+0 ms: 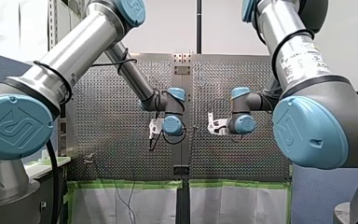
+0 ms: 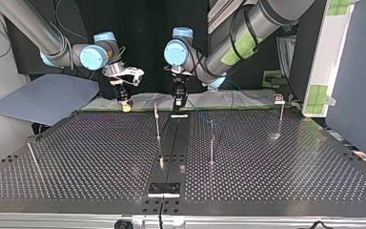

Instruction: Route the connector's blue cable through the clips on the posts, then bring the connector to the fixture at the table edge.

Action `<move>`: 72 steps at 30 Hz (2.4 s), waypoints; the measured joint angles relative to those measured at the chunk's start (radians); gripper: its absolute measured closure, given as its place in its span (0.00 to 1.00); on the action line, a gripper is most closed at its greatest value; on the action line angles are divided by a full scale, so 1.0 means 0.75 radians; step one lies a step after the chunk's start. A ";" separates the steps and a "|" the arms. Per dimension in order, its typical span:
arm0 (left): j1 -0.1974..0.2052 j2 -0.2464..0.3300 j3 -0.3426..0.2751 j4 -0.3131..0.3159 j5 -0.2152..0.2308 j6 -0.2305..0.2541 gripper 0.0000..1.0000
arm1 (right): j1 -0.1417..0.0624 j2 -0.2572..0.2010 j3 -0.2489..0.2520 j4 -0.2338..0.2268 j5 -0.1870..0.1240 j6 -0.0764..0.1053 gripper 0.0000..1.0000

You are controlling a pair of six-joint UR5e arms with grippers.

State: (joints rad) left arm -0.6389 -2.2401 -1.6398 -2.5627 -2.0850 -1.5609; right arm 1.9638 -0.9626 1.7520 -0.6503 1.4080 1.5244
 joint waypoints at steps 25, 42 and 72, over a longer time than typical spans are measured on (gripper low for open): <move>-0.019 -0.063 0.118 -0.063 0.006 -0.043 1.00 | -0.098 0.002 -0.002 -0.010 -0.093 0.011 1.00; 0.003 -0.111 0.144 -0.064 0.057 -0.070 1.00 | -0.136 0.005 -0.003 -0.015 -0.097 0.014 1.00; 0.057 -0.121 0.200 -0.130 0.043 -0.053 1.00 | -0.132 0.006 -0.005 0.009 -0.106 -0.023 1.00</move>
State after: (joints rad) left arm -0.5962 -2.3306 -1.4896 -2.6603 -2.0525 -1.6009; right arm 1.8648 -0.9582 1.7481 -0.6432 1.3284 1.5068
